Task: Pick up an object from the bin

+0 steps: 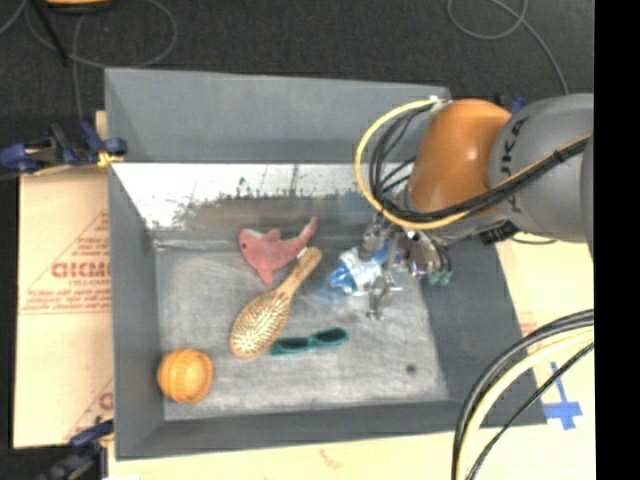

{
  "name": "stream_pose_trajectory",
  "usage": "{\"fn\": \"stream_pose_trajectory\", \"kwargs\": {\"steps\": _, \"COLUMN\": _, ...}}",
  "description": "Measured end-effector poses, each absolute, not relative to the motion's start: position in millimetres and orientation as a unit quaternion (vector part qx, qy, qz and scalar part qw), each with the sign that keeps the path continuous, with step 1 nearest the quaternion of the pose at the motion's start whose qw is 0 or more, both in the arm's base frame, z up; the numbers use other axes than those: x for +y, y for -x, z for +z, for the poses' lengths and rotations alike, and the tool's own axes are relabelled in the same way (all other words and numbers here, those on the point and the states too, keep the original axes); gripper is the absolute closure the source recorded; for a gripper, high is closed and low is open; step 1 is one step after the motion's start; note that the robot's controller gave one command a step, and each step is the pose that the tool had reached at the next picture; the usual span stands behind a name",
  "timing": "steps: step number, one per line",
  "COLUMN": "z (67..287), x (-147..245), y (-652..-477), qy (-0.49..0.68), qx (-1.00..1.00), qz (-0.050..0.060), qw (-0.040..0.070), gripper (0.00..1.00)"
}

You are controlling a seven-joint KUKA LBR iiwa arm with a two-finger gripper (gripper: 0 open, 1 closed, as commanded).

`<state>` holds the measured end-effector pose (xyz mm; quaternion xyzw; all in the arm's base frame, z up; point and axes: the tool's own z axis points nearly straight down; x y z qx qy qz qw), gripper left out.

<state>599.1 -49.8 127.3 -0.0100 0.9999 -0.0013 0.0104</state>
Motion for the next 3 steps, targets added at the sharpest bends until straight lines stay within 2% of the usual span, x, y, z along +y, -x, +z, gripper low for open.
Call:
{"fn": "stream_pose_trajectory", "kwargs": {"steps": 1, "z": 119.0, "x": -48.3, "y": -595.0, "qy": 0.012, "qx": 1.000, "qz": -0.001, "qw": 0.002, "gripper": 1.00}}
{"fn": "stream_pose_trajectory", "kwargs": {"steps": 2, "z": 119.0, "x": -48.4, "y": -595.0, "qy": 0.012, "qx": 1.000, "qz": -0.001, "qw": 0.002, "gripper": 0.00}}
{"fn": "stream_pose_trajectory", "kwargs": {"steps": 3, "z": 119.0, "x": -48.4, "y": -595.0, "qy": 0.013, "qx": 1.000, "qz": -0.001, "qw": 0.002, "gripper": 0.00}}
